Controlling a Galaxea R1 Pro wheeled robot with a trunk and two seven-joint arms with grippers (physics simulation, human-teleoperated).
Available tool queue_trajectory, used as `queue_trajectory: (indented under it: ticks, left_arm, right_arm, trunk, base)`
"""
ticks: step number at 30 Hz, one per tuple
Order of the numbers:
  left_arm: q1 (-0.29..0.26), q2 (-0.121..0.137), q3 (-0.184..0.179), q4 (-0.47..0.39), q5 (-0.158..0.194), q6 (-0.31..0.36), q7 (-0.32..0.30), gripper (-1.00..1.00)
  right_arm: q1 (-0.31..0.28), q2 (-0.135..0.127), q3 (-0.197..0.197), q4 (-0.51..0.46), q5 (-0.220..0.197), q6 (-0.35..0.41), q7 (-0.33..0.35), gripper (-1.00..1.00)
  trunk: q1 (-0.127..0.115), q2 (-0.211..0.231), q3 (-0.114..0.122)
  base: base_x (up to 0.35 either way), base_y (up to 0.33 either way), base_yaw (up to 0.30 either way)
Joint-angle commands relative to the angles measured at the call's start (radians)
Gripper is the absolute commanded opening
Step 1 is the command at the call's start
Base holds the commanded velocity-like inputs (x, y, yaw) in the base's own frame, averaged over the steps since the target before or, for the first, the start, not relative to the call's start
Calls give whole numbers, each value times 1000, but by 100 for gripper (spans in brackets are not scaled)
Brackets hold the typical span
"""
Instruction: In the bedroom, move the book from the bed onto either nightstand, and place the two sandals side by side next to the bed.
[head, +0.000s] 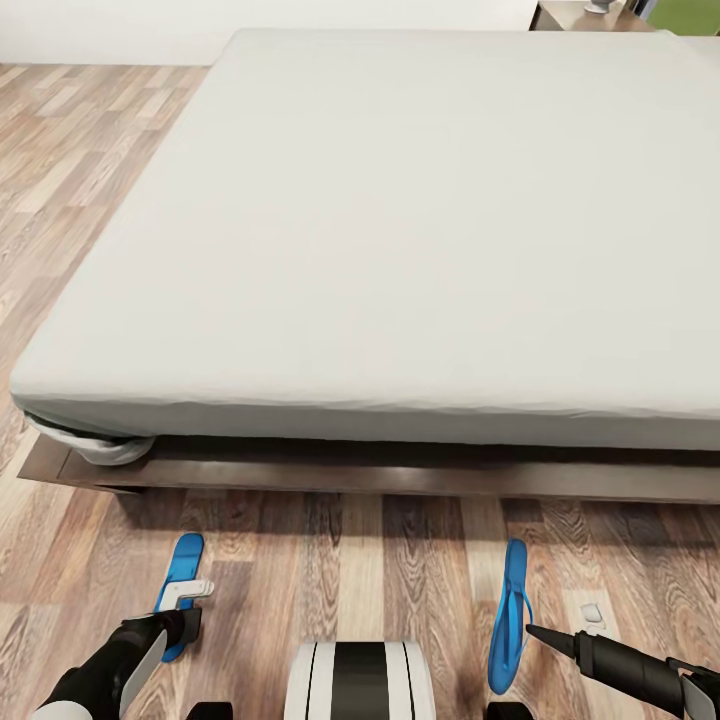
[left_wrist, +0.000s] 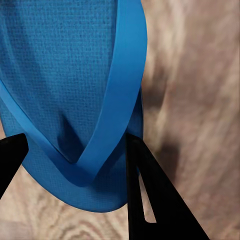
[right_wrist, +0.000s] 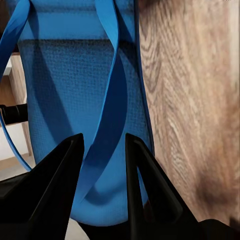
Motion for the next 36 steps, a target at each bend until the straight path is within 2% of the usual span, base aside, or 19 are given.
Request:
queue_trajectory:
  ticks: [1, 9, 14, 36]
  left_arm:
    - [0, 1, -6, -2, 9, 5, 3, -100]
    - [0, 1, -5, -2, 9, 6, 3, -100]
    - [0, 1, -5, -2, 9, 6, 3, -100]
    - [0, 1, -5, -2, 9, 6, 3, -100]
  right_arm:
    - [0, 0, 1, 0, -2, 5, 3, -100]
    - [0, 0, 1, 0, -2, 5, 3, -100]
    - [0, 0, 1, 0, -2, 5, 3, -100]
    - [0, 0, 1, 0, -2, 5, 3, -100]
  trunk:
    - [0, 0, -1]
    - [0, 0, -1]
    - [2, -1, -20]
    - [2, -1, -20]
  base:
    - [0, 0, 0]
    - [0, 0, 0]
    - [0, 0, 0]
    - [0, 0, 0]
